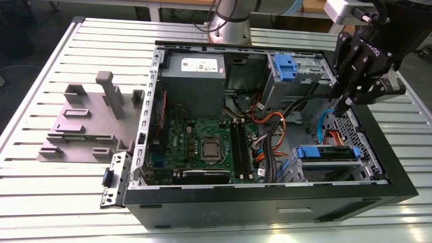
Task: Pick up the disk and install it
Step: 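Insert the second disk wire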
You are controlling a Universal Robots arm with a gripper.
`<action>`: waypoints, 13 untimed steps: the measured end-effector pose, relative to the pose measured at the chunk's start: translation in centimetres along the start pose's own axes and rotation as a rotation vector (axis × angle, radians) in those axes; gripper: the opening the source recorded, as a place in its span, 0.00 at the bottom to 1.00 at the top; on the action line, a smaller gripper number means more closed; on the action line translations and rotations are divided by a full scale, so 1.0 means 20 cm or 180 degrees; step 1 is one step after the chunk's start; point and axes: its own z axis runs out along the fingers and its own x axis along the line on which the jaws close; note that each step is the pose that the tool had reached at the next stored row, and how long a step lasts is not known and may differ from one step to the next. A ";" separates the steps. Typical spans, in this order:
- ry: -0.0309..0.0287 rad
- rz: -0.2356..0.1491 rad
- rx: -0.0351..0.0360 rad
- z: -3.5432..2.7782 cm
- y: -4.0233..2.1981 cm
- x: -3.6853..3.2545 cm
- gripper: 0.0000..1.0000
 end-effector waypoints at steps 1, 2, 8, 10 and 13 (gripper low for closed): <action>0.0012 0.0000 0.0000 0.003 0.000 -0.002 0.37; 0.0025 -0.0001 0.0000 0.006 -0.001 -0.005 0.37; 0.0147 -0.0005 -0.0003 0.035 -0.003 -0.018 0.37; 0.0177 -0.0006 -0.0004 0.048 -0.003 -0.020 0.37; 0.0214 -0.0007 -0.0005 0.065 -0.003 -0.022 0.37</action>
